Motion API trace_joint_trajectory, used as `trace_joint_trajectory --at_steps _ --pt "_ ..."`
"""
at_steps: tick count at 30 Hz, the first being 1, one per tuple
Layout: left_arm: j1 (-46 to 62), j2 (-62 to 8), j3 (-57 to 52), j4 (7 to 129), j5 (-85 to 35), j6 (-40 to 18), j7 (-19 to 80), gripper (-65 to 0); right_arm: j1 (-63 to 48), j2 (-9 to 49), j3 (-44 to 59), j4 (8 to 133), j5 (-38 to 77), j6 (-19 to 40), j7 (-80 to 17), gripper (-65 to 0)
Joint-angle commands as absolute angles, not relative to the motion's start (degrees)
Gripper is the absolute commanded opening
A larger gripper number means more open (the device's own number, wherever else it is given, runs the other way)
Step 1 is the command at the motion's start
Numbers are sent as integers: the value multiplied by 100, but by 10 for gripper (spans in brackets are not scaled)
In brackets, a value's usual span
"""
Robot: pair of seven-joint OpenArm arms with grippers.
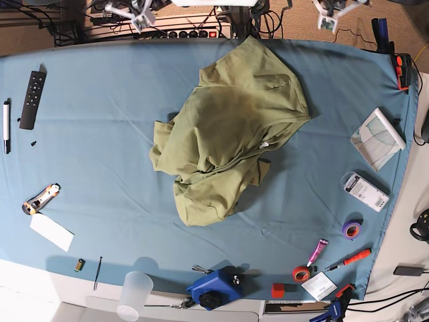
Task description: Layout the t-shirt on the table in an organized manner, then fold the t-shirt properly
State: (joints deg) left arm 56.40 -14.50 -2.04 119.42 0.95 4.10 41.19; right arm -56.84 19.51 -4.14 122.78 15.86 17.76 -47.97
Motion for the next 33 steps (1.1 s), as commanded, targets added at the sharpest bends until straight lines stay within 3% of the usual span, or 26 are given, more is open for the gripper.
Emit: trace_joint_trajectory --at_steps 1,9,19,21,24,25,33 --pt "5749 -1479 -215 12248 141 412 4228 -650 -5763 1984 -401 12538 1527 1813 -4729 -650" --pt "5675 -1479 -215 13500 200 412 4536 -650 -5540 1984 -401 13496 1382 1813 -4757 -650" --pt "5199 -1479 -215 13500 198 408 3889 -650 -4753 1981 -403 13500 980 1815 -4757 -650" --pt "5103 -1479 -215 13500 198 408 3889 -567 -4707 1981 -403 13500 851 1826 -4737 -586" --pt "4980 -1479 -215 13500 198 401 3889 -440 -4698 1977 -403 13500 808 1831 -4744 -378" --pt "4947 -1479 -215 13500 198 405 3889 -418 -4696 1966 -403 13500 803 1824 -4746 -337" --pt "4856 -1479 -215 13500 196 405 3889 -409 -4407 1765 -403 13500 880 1490 -4989 -326"
